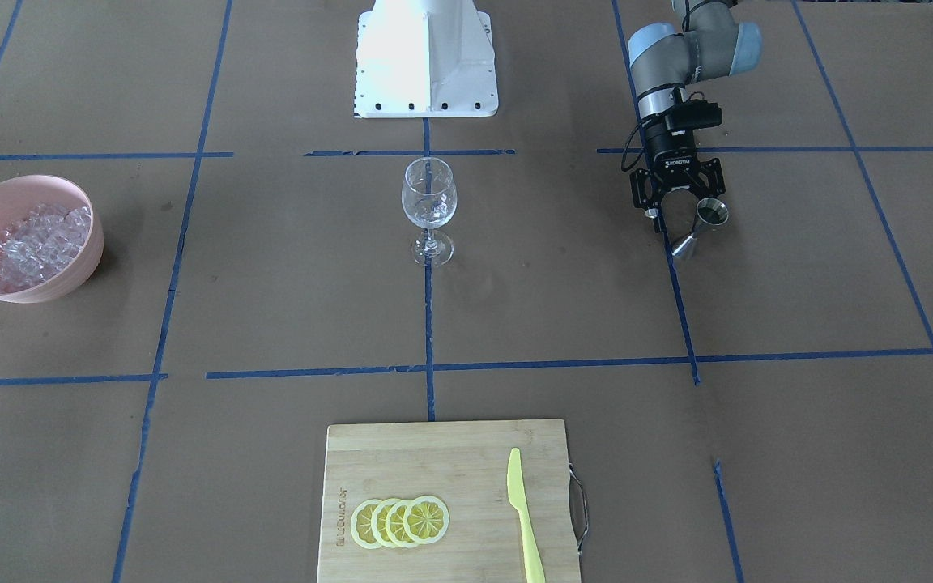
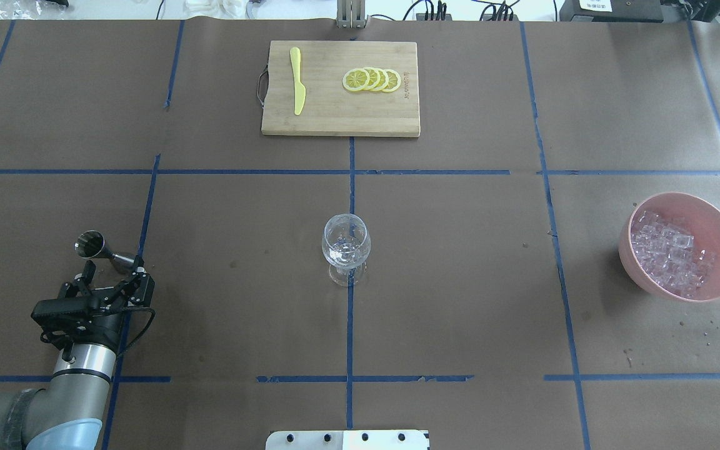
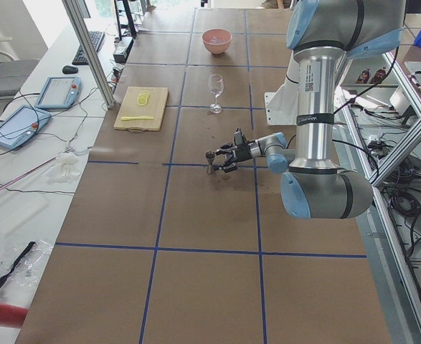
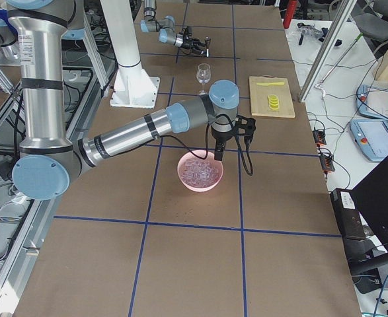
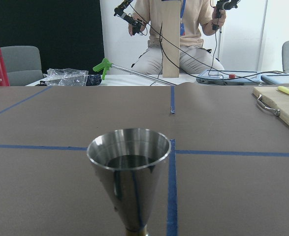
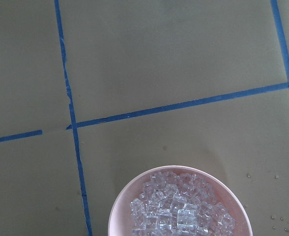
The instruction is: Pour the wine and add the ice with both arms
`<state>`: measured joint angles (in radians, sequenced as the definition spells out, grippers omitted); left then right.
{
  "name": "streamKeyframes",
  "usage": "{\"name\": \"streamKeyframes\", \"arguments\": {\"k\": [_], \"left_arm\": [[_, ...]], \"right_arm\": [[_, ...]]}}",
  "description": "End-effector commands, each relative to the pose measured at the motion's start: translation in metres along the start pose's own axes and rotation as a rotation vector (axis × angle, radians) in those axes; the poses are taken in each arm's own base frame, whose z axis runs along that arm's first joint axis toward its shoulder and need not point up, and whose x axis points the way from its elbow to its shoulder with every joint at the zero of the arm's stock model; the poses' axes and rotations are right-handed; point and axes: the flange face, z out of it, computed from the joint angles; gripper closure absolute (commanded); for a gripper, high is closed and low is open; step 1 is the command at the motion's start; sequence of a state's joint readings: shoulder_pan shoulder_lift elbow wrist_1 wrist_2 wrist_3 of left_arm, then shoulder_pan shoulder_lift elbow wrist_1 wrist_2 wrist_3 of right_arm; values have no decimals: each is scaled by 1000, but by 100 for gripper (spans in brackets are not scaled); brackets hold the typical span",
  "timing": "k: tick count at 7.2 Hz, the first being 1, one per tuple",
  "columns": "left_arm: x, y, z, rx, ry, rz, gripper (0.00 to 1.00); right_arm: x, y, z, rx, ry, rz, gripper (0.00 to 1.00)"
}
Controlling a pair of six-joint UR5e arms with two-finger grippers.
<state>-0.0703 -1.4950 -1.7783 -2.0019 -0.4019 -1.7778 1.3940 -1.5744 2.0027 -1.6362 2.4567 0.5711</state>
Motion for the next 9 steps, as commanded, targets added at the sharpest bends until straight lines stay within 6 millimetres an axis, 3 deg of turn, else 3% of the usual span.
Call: {"name": "streamKeyframes", "arguments": {"k": [1, 3, 5, 8, 9], "left_arm": [[-5, -8, 10, 20, -19, -5, 16], [-4, -9, 11, 21, -19, -10, 26], [-4, -8, 16, 26, -26, -8, 28], [-4, -8, 16, 26, -26, -10, 57], [-4, -10, 18, 29, -29, -13, 82]], "right_arm": [[-9, 4, 4, 0, 10, -21, 0], [-8, 5, 4, -1, 11, -20, 0], [-8, 4, 4, 0, 12, -20, 0], [-8, 4, 4, 0, 12, -20, 0], [-8, 4, 4, 0, 12, -20, 0]]}}
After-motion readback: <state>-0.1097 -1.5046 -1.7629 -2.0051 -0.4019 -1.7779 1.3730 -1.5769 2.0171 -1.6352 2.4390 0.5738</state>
